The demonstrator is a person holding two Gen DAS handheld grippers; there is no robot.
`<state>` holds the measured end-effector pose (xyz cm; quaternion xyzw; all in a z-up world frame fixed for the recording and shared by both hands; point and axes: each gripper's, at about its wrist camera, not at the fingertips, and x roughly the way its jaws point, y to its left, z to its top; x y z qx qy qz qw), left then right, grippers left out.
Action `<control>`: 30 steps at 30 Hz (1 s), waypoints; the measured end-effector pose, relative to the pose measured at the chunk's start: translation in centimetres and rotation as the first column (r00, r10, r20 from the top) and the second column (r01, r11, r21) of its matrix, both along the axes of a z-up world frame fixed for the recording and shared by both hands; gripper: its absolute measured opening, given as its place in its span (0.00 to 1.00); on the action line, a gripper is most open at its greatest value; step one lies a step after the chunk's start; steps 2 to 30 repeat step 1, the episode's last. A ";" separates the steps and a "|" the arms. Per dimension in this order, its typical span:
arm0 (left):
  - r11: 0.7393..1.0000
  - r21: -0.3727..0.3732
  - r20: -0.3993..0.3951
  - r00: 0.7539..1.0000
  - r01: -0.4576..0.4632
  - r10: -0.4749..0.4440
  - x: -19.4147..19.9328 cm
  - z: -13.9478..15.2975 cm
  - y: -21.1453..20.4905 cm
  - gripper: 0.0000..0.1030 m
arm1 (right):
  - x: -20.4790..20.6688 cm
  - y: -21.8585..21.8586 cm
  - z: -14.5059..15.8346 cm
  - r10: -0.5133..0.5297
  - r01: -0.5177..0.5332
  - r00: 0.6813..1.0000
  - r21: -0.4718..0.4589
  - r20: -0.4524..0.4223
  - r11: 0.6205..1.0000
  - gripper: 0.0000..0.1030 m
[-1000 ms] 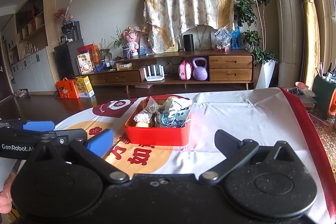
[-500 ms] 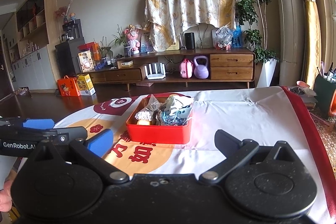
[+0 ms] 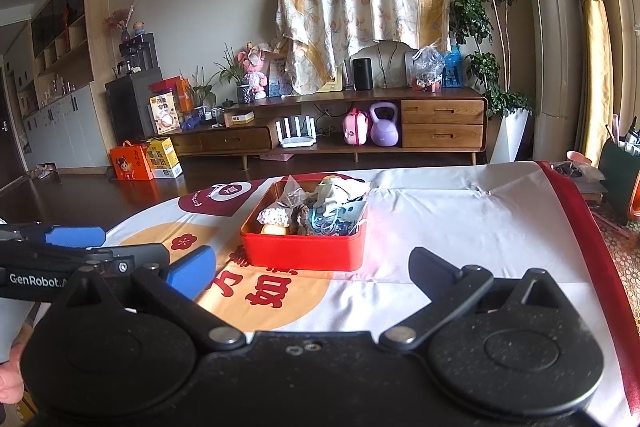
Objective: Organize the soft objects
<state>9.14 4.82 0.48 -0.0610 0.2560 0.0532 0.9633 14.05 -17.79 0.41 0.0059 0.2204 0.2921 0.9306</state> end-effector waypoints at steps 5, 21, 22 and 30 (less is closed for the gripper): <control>1.000 0.000 -0.001 1.000 0.002 -0.002 0.0 0.0 0.0 1.00 | 0.0 0.0 0.0 0.000 0.000 1.000 0.000 -0.001 1.000 1.00; 1.000 0.000 -0.001 1.000 0.002 -0.002 0.0 0.0 0.0 1.00 | 0.0 0.0 0.0 0.000 0.000 1.000 0.000 -0.001 1.000 1.00; 1.000 0.000 -0.001 1.000 0.002 -0.002 0.0 0.0 0.0 1.00 | 0.0 0.0 0.0 0.000 0.000 1.000 0.000 -0.001 1.000 1.00; 1.000 0.000 -0.001 1.000 0.002 -0.002 0.0 0.0 0.0 1.00 | 0.0 0.0 0.0 0.000 0.000 1.000 0.000 -0.001 1.000 1.00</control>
